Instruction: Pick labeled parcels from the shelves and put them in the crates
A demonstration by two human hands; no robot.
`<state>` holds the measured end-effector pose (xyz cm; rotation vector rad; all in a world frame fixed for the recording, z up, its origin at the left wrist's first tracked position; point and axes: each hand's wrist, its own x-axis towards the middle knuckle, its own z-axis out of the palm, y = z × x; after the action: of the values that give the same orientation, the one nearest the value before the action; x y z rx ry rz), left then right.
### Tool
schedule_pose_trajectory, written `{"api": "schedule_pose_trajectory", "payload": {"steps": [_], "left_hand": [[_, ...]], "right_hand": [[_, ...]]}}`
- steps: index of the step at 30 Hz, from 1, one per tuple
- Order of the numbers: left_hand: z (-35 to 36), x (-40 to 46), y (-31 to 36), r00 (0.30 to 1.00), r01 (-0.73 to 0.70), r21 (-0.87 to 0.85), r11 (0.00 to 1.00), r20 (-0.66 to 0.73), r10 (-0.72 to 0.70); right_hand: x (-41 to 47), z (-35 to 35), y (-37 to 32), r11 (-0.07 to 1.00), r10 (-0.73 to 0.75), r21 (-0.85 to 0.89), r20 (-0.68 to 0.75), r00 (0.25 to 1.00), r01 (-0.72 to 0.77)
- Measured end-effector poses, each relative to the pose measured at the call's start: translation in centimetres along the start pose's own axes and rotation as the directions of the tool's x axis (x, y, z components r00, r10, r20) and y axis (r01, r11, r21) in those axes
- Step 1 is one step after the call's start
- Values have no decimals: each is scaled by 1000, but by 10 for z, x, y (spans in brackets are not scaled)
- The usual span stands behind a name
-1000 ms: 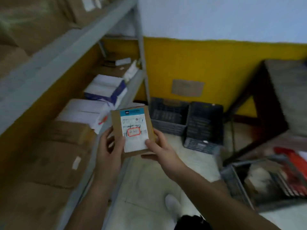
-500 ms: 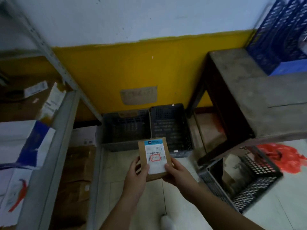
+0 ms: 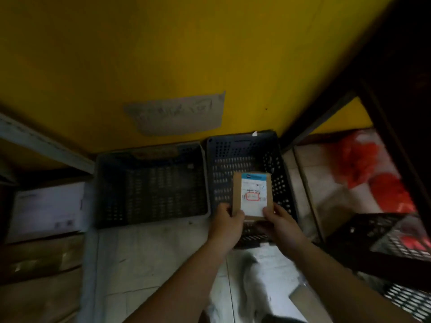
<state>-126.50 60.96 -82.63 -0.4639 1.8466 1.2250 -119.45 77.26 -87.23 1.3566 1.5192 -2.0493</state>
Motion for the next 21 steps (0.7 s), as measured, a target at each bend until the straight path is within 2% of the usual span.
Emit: {"api": "schedule_pose_trajectory", "payload": {"steps": [3, 5, 7, 11, 15, 18, 21], "left_hand": [[33, 129, -5, 989, 147, -243, 959, 26, -145], [55, 210, -13, 976, 207, -470, 858, 43, -213], [75, 283, -19, 968, 211, -604, 769, 22, -248], [94, 386, -31, 956, 142, -749, 647, -66, -285], [88, 423, -41, 954, 55, -811, 582, -129, -271], [90, 420, -46, 959, 46, -852, 521, -109, -263], [85, 374, -38, 960, 90, -812, 577, -84, -267]], "right_hand": [[132, 8, 14, 1000, -1, 19, 28, 1000, 1], [220, 17, 30, 1000, 13, 21, 51, 999, -14], [300, 30, 48, 999, 14, 32, 67, 998, -16], [411, 64, 84, 999, 33, -21, 105, 994, -31], [451, 92, 97, 988, 0, -153, 52, 999, 8], [447, 93, 97, 977, -37, -207, 29, 999, 42], [406, 83, 85, 989, 48, -142, 41, 998, -42]]}}
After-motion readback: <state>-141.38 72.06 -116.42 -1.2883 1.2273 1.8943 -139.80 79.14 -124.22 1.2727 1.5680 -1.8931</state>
